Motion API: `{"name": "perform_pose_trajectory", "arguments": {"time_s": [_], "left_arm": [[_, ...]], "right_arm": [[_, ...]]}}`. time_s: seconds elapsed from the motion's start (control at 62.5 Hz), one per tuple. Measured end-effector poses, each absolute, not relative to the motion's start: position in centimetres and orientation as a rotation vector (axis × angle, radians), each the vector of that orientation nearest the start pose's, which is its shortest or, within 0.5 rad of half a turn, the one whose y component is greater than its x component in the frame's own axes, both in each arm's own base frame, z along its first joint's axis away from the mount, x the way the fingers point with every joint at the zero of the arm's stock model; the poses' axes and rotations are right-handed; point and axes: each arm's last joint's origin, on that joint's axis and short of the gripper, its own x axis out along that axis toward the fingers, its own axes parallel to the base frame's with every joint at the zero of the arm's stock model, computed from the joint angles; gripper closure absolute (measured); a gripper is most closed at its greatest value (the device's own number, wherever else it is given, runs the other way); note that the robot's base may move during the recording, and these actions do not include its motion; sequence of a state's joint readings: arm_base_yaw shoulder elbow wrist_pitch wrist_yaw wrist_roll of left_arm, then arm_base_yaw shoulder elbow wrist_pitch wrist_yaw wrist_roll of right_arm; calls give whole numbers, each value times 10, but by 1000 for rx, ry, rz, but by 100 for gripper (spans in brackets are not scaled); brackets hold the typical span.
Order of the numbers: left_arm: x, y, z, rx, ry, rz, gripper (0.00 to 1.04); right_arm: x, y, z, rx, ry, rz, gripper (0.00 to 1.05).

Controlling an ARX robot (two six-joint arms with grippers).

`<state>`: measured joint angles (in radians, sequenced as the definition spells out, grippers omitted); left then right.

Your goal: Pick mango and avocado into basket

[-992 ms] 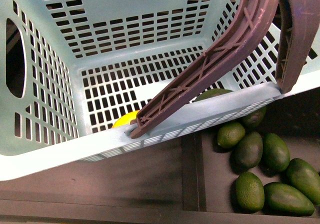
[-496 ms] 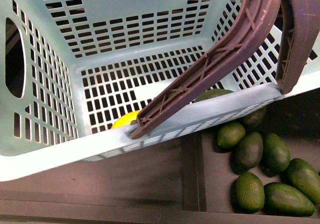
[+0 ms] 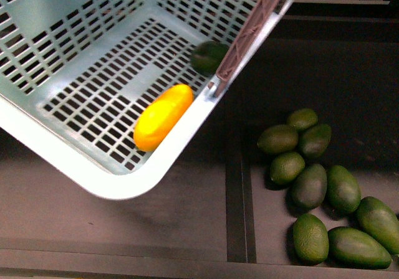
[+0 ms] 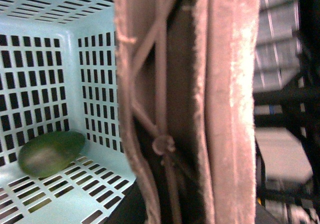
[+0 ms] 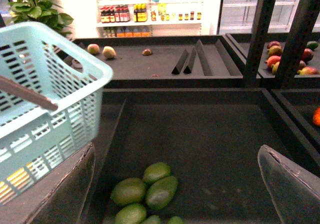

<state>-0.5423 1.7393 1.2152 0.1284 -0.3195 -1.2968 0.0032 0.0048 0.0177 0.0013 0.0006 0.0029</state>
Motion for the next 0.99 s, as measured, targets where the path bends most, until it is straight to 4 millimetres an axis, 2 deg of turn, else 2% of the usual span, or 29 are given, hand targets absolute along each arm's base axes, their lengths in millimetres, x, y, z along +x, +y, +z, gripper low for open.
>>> {"name": "perform_pose_trajectory", "arguments": {"time_s": [0.08, 0.24, 0.384, 0.528, 0.768, 0.992], "left_arm": [[358, -188, 248, -1155, 428, 97, 92], [408, -164, 218, -1308, 416, 216, 92], [447, -155, 199, -1374, 438, 251, 92], [476, -147, 188, -1419, 451, 276, 92], [492, -131, 163, -1425, 437, 307, 92], [477, -115, 126, -1424, 455, 358, 92]], "right_arm": [[97, 0, 169, 3, -14, 3, 9], [97, 0, 169, 3, -14, 3, 9], [97, 0, 169, 3, -14, 3, 9], [97, 0, 169, 3, -14, 3, 9], [97, 0, 169, 3, -14, 3, 9], [97, 0, 169, 3, -14, 3, 9]]}}
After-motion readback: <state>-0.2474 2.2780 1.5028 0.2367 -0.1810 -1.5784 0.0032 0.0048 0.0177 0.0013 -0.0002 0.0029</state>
